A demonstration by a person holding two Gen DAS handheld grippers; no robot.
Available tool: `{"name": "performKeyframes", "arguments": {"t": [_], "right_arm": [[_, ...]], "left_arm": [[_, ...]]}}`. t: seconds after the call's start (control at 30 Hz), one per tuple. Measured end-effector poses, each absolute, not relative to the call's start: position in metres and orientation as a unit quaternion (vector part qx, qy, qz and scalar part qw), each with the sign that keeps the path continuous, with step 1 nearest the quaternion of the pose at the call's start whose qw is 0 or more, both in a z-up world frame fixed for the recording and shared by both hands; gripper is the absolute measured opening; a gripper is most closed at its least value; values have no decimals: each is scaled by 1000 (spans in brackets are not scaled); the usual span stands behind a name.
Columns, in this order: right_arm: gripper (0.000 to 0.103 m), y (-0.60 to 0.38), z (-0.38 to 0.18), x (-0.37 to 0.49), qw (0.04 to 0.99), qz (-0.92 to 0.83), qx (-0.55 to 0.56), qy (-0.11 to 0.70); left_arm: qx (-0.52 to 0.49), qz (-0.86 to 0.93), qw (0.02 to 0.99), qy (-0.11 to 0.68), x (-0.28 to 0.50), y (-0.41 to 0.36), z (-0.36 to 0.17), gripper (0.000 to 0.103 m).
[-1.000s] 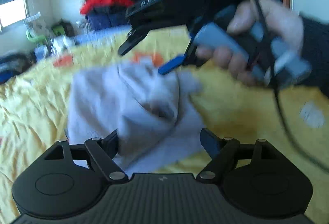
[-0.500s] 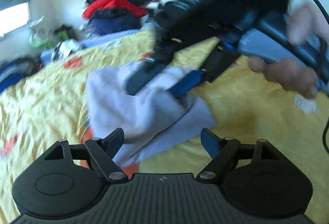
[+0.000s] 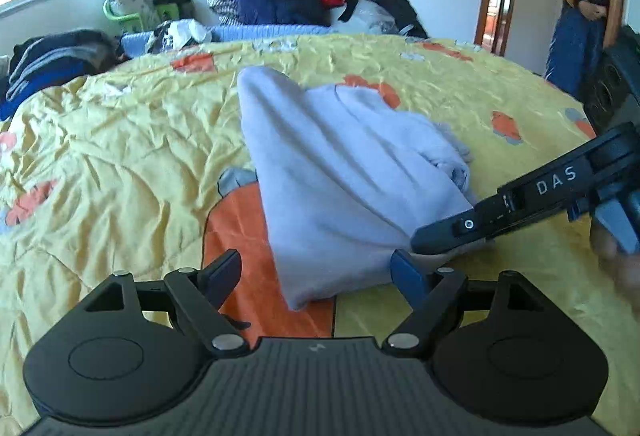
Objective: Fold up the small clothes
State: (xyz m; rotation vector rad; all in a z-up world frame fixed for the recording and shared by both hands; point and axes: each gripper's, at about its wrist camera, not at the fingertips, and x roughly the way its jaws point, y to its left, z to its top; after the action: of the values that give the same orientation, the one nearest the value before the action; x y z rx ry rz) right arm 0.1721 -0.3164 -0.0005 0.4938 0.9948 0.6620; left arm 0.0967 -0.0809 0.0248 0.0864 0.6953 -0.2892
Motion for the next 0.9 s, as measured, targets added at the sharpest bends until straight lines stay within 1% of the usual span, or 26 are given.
{"name": "performKeyframes", "arguments": {"t": [0.03, 0.07, 0.13, 0.2, 0.23, 0.27, 0.33, 0.37, 0.43, 0.47, 0.53, 0.6, 0.63, 0.67, 0.7, 0.77, 0.83, 0.87, 0.9], "right_arm": [[16, -319, -4, 172, 795, 307, 246, 462], [24, -322, -3, 172, 785, 310, 266, 466], [30, -335, 11, 173, 781, 313, 289, 457], [43, -353, 36, 171, 809, 307, 301, 401], [54, -357, 48, 175, 819, 308, 304, 378], [60, -356, 56, 183, 824, 308, 304, 366], [62, -345, 64, 208, 820, 315, 300, 371], [65, -333, 64, 227, 813, 323, 301, 381], [71, -317, 53, 263, 796, 318, 313, 410], [72, -309, 45, 280, 791, 308, 312, 426], [71, -301, 32, 303, 807, 267, 287, 441], [54, -304, 18, 315, 818, 242, 262, 451], [41, -312, 14, 315, 820, 238, 265, 448], [35, -321, 10, 314, 813, 240, 279, 450], [32, -327, 7, 311, 812, 241, 285, 449], [21, -333, 3, 304, 815, 238, 283, 446], [21, -334, 4, 306, 814, 232, 286, 450], [24, -332, 6, 306, 813, 227, 287, 453], [29, -330, 12, 304, 816, 224, 285, 450]], "left_arm": [[45, -138, 929, 341, 97, -82, 26, 82], [46, -140, 930, 336, 97, -80, 30, 82], [50, -146, 937, 313, 89, -76, 45, 82], [41, -158, 943, 289, 94, -72, 58, 82], [30, -164, 946, 278, 98, -72, 64, 82], [21, -170, 946, 274, 105, -75, 67, 82], [19, -187, 941, 280, 124, -90, 68, 82], [16, -206, 934, 293, 138, -98, 64, 82], [3, -224, 916, 332, 163, -109, 53, 82], [-6, -229, 906, 356, 175, -113, 45, 82], [-19, -218, 899, 380, 189, -113, 33, 82], [-35, -225, 898, 377, 191, -106, 29, 83], [-38, -227, 897, 377, 190, -103, 28, 83], [-39, -230, 897, 374, 189, -101, 26, 83], [-36, -231, 899, 371, 189, -100, 25, 83], [-23, -228, 902, 365, 189, -105, 22, 88], [-12, -219, 904, 368, 190, -112, 24, 89], [-7, -214, 904, 371, 190, -114, 26, 89], [-3, -209, 904, 374, 189, -115, 30, 89]]}}
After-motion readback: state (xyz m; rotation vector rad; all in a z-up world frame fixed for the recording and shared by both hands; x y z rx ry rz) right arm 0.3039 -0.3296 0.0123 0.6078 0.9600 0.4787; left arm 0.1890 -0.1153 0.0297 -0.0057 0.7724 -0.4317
